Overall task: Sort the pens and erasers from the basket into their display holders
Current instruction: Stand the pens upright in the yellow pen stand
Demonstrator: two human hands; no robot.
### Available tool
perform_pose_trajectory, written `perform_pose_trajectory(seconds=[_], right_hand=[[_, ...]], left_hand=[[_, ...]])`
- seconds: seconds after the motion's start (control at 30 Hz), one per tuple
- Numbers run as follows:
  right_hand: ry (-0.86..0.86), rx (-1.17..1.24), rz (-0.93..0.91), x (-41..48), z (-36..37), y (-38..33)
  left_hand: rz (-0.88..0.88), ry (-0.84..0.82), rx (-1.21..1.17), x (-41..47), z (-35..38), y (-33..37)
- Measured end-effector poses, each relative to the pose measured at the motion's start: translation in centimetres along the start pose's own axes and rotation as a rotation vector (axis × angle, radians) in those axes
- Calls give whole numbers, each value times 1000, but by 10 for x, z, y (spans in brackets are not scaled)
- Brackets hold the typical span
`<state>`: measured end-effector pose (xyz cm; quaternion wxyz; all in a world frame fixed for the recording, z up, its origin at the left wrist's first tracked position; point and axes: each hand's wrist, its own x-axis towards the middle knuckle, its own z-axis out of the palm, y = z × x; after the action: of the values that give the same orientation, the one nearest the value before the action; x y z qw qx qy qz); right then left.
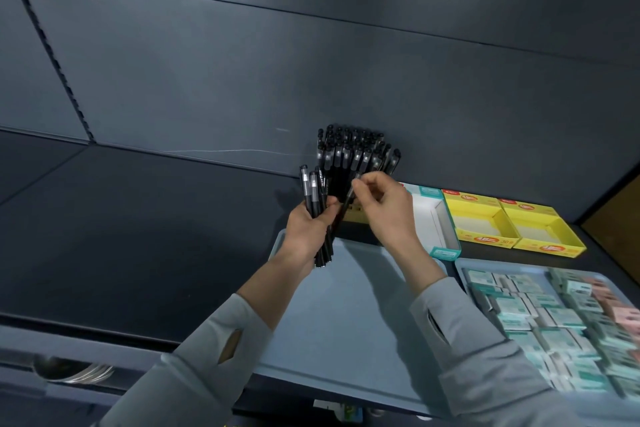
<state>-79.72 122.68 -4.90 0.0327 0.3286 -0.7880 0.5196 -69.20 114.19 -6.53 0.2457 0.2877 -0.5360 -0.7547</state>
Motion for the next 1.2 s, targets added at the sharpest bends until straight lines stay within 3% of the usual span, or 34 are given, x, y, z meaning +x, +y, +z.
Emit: perform_pose_trajectory(seconds=[0.1, 0.27, 0.57, 0.73, 0.97, 1.2], right_hand=[[89, -14, 43, 10, -14, 2], [326, -169, -72, 27, -40, 2], [264, -252, -154, 34, -26, 14], [198, -267, -112, 27, -16, 24], [315, -222, -79, 17, -19, 8], [-44, -25, -100, 0, -1, -11]], left_hand=[[-45, 31, -31, 2, -6, 0], [-99, 86, -109, 4, -15, 3], [-58, 42, -150, 2, -18, 3], [-31, 6, -173, 0, -18, 5], [-38, -36, -168, -1, -14, 5], [-22, -66, -114, -1, -2, 3]])
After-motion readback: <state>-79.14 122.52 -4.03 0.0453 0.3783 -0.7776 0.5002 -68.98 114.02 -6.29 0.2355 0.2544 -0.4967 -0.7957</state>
